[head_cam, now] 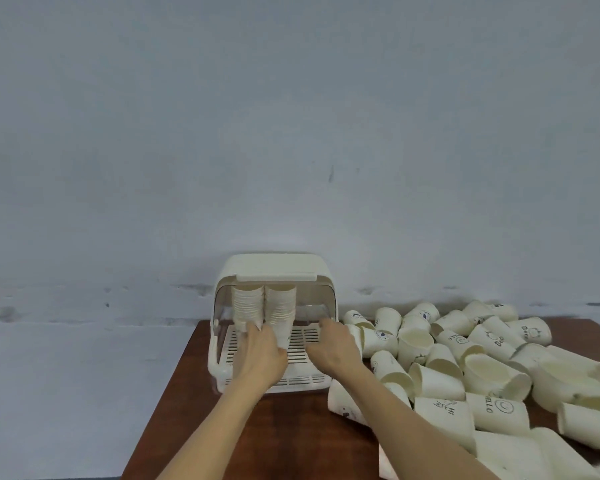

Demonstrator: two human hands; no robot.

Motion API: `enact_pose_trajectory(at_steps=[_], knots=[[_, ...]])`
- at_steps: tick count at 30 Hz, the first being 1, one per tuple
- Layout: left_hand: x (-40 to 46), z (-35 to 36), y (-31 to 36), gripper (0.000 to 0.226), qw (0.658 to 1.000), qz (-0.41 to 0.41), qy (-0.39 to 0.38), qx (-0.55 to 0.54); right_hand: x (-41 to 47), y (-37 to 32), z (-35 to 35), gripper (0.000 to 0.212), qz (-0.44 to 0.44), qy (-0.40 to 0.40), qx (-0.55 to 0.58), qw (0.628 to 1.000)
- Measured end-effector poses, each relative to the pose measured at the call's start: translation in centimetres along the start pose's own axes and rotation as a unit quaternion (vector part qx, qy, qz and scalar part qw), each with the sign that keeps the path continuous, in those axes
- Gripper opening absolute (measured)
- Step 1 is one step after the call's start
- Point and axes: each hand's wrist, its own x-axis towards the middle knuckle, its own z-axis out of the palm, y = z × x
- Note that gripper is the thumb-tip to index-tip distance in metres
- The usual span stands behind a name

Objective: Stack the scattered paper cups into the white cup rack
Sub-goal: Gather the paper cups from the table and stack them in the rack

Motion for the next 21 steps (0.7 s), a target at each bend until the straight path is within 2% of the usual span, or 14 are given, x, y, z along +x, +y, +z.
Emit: enact_pose_trajectory(at_steps=[6,10,17,21], knots=[[-3.9,1.7,3.6,0.032,0.998,0.065,-0.011,-0.007,-3.2,2.5,-3.2,0.019,-0.026,0.034,-0.006,0.999],[-6.2,3.6,5.9,0.033,0.995,0.091,-0.038,-0.019,-5.2,3.9,-5.4,0.031,-0.007,0.038,-0.022,0.999],[-9.1,5.7,8.3,0.043,0.985,0.158,-0.047,-0.05,-8.3,8.4,-7.3,0.037,-0.009,0.055,-0.064,0.996],[-10.4,6.6,8.9,0.029,0.979,0.187,-0.074,-0.032,-9.8,11.0,-7.1,0.033,0.0,0.049,-0.092,0.995]])
